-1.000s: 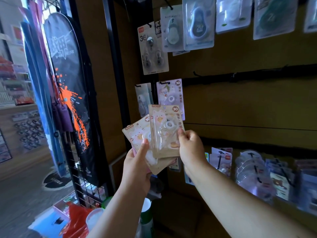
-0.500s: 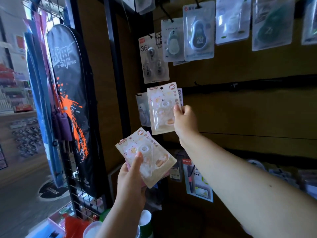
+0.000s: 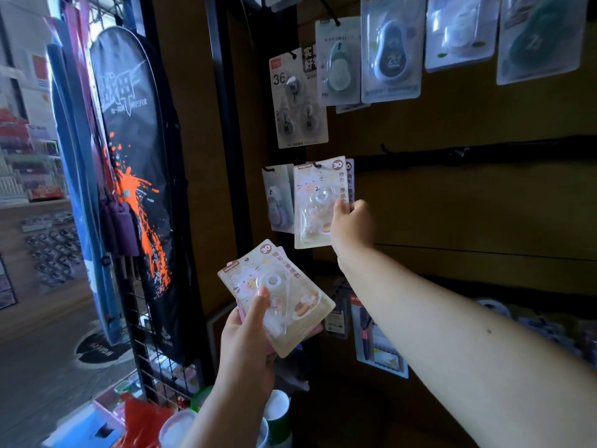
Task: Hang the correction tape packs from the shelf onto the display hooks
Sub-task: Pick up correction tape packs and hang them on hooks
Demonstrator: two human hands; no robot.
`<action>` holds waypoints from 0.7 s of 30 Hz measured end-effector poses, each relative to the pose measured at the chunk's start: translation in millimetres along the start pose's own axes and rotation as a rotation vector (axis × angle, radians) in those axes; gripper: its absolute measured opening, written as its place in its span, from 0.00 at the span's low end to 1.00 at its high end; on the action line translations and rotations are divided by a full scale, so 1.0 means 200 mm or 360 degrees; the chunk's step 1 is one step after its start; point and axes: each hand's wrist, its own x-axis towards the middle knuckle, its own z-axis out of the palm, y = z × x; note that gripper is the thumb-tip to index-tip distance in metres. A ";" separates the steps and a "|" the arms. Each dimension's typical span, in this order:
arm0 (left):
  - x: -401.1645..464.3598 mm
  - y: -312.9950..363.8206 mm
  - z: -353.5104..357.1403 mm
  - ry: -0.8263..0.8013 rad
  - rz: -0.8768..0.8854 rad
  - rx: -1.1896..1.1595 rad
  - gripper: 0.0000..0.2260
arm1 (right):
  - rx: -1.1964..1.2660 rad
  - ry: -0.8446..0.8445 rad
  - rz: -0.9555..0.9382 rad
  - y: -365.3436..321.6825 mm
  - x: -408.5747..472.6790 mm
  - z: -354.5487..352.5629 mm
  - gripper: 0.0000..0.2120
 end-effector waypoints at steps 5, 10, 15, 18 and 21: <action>0.01 0.00 -0.01 -0.0018 -0.0012 0.0009 0.19 | -0.0157 -0.0012 0.0235 -0.01 0.14 0.02 0.17; 0.02 0.00 0.00 -0.0039 -0.0013 0.0000 0.20 | -0.0241 -0.0087 0.0424 0.01 0.19 -0.02 0.23; 0.01 0.00 0.03 -0.0046 -0.0016 -0.0006 0.19 | -0.0224 0.0011 0.0234 0.06 0.04 -0.12 0.22; 0.00 0.01 0.06 -0.0057 -0.0019 0.0033 0.19 | -0.0091 -0.0377 0.0130 0.08 -0.14 -0.20 0.22; -0.02 0.01 0.08 -0.0070 -0.0025 0.0056 0.18 | -0.0037 -0.0838 0.0149 0.08 -0.31 -0.25 0.26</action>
